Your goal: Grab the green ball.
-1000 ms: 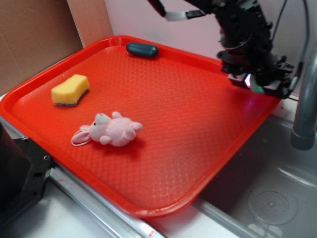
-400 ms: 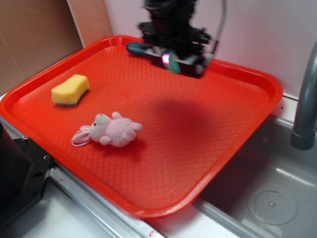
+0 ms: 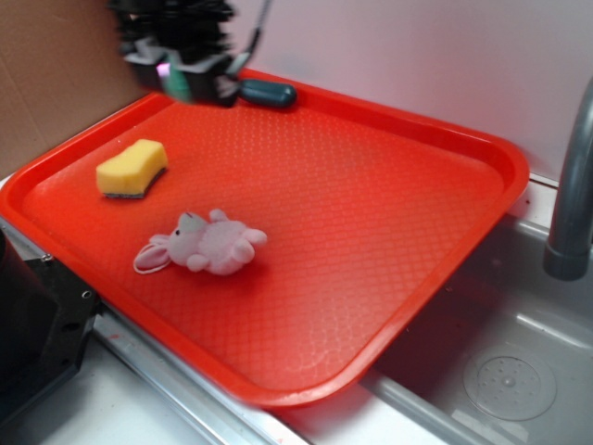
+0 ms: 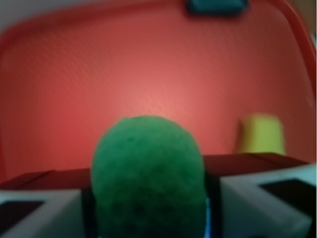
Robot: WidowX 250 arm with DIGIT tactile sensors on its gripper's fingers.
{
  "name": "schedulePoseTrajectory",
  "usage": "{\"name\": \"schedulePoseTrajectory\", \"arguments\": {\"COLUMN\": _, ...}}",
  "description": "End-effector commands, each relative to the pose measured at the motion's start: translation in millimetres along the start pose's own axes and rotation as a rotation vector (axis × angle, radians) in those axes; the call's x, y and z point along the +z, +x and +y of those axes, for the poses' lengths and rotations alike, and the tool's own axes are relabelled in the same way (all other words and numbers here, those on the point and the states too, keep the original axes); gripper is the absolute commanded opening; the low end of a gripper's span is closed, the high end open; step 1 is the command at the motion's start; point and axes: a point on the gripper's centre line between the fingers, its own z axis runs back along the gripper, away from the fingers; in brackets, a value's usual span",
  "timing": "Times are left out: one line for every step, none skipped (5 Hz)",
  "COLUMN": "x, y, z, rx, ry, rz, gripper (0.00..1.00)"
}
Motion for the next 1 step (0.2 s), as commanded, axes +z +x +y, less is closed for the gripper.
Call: {"name": "schedulePoseTrajectory", "arguments": {"x": 20.2, "y": -5.8, "z": -4.9, "rx": -0.098, "ry": 0.175, "rz": -0.063, "gripper": 0.0}}
